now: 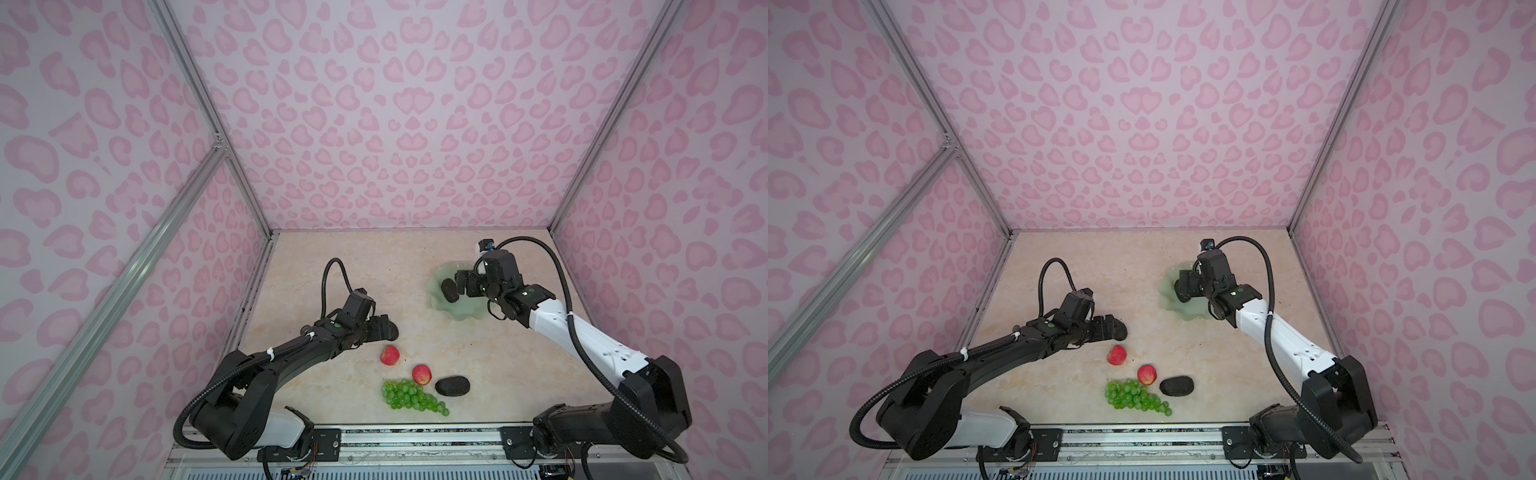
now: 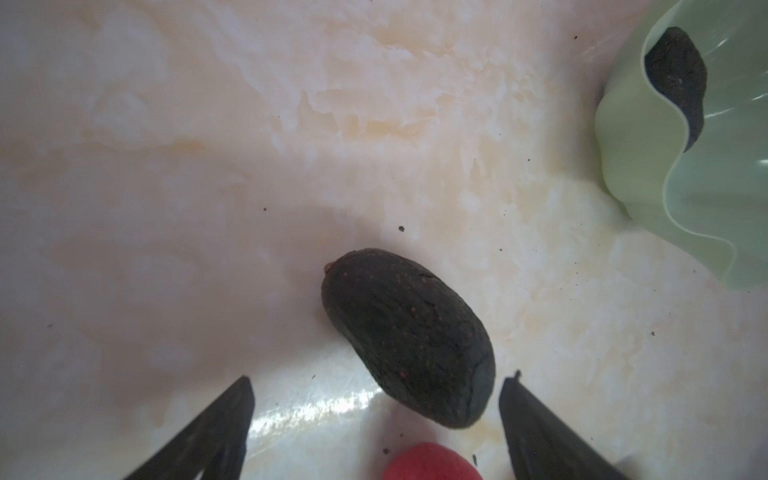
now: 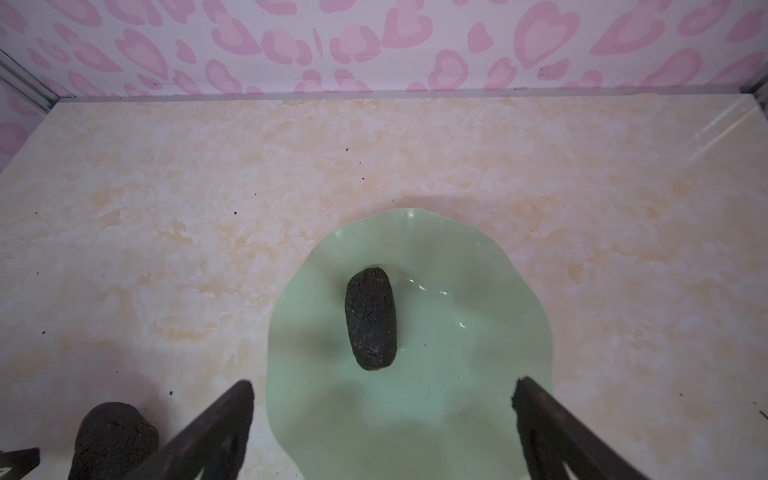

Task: Place and organize the fake fruits in the fruit bowl
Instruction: 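Release the avocado into the bowl with right gripper while left gripper grasps another, then carry the grasped avocado with the left gripper into the bowl and release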

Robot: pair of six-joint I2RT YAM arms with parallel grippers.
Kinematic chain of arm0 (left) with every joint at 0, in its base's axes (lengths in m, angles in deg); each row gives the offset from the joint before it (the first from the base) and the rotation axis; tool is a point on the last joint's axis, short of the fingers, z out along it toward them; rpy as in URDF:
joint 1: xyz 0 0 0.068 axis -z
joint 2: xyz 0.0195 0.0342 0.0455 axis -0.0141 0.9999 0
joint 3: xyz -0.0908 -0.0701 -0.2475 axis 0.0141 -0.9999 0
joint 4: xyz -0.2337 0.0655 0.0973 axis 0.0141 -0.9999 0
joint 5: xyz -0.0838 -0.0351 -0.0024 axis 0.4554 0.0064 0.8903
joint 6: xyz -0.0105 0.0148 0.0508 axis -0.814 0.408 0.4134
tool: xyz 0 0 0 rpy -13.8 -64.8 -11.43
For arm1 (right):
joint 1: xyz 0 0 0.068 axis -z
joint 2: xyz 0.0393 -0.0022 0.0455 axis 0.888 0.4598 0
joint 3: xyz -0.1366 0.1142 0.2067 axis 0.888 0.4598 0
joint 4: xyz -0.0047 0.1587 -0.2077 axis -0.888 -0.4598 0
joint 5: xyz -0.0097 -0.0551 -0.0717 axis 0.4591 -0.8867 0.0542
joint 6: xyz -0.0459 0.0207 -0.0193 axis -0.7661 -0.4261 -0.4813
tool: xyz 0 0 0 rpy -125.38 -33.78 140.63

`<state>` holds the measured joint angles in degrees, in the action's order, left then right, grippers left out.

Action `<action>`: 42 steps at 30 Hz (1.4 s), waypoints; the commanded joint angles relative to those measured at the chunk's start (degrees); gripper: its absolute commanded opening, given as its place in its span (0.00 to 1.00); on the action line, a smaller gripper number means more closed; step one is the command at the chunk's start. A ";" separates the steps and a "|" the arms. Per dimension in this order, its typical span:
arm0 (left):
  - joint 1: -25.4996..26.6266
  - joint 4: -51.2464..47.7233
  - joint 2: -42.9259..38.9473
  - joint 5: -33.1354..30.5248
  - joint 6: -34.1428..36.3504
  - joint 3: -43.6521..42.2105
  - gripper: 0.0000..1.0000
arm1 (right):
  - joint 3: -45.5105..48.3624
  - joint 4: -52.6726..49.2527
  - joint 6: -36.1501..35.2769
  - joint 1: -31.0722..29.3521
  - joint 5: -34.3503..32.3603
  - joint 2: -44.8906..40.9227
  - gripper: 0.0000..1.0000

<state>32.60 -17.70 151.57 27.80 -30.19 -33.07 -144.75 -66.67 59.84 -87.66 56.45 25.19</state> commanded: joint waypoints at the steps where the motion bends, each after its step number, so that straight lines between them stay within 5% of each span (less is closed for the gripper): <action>1: 0.53 3.68 3.56 -0.67 -1.49 2.01 0.89 | 2.90 -0.55 0.86 0.10 -1.45 -3.30 0.97; 10: 1.06 4.73 12.00 1.14 -2.85 7.22 0.74 | 8.78 0.83 1.63 1.72 -2.15 -11.09 0.98; 19: 2.52 2.78 13.10 2.08 -2.91 10.89 0.42 | 11.13 1.18 1.95 3.54 -1.30 -14.05 0.98; 42: 8.64 -8.28 35.92 2.60 4.61 53.63 0.40 | 18.41 -5.14 4.71 7.05 0.77 -29.62 0.97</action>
<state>41.08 -23.65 184.51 30.84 -27.18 17.42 -126.92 -70.25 64.34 -81.00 57.00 -3.38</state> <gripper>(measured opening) 0.448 0.970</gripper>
